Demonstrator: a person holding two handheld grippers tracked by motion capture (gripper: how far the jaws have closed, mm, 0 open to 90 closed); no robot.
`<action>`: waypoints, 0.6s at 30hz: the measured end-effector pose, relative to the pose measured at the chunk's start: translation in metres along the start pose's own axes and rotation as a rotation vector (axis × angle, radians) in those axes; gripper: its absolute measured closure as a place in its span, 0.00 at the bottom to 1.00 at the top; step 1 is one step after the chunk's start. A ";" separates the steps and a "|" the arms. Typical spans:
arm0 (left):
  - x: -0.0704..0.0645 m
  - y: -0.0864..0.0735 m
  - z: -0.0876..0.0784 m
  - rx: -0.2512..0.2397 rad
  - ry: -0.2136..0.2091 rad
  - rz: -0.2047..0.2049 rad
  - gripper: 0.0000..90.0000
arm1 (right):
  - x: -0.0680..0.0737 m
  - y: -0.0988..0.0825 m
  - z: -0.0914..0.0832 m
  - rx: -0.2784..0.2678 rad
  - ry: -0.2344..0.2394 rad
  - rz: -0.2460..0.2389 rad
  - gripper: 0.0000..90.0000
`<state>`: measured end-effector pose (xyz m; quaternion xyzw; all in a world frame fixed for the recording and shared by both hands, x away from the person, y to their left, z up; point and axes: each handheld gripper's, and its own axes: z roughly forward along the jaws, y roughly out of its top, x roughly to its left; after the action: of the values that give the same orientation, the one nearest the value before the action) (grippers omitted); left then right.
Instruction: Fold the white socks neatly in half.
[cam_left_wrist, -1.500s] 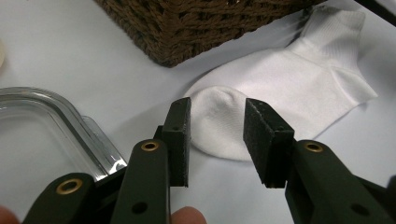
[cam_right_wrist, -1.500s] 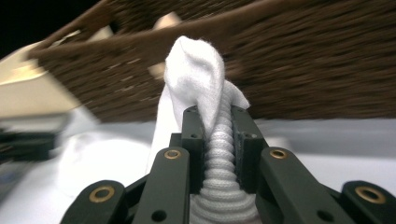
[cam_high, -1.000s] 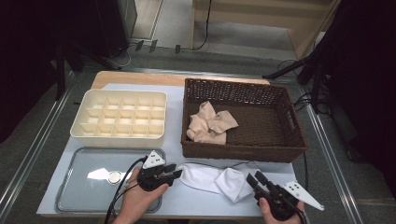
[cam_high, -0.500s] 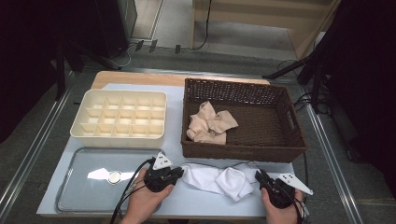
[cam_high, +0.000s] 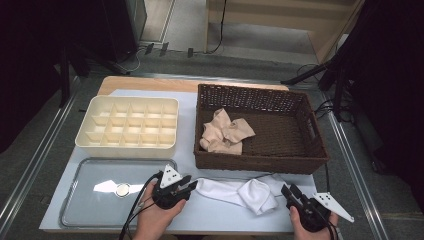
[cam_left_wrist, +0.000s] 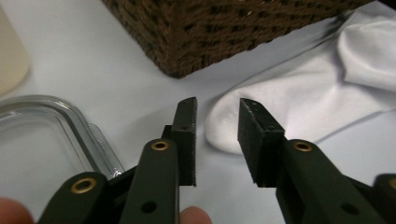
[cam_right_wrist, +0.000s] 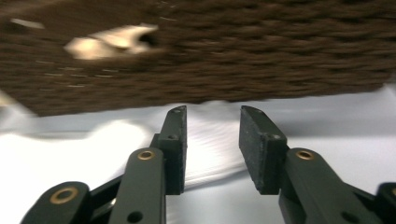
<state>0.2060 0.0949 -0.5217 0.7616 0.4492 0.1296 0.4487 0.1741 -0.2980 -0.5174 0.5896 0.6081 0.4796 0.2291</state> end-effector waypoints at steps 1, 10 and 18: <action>-0.001 0.001 -0.002 -0.009 -0.007 -0.003 0.74 | 0.006 0.000 -0.004 0.002 0.031 0.011 0.68; -0.005 0.003 -0.003 -0.060 -0.072 -0.101 0.72 | 0.045 -0.023 0.004 0.091 0.006 0.027 0.46; -0.007 0.004 -0.009 -0.040 -0.052 -0.043 0.72 | 0.042 -0.025 0.007 0.144 0.062 0.038 0.84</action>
<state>0.1993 0.0934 -0.5120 0.7459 0.4509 0.1090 0.4780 0.1589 -0.2525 -0.5296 0.6008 0.6366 0.4569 0.1581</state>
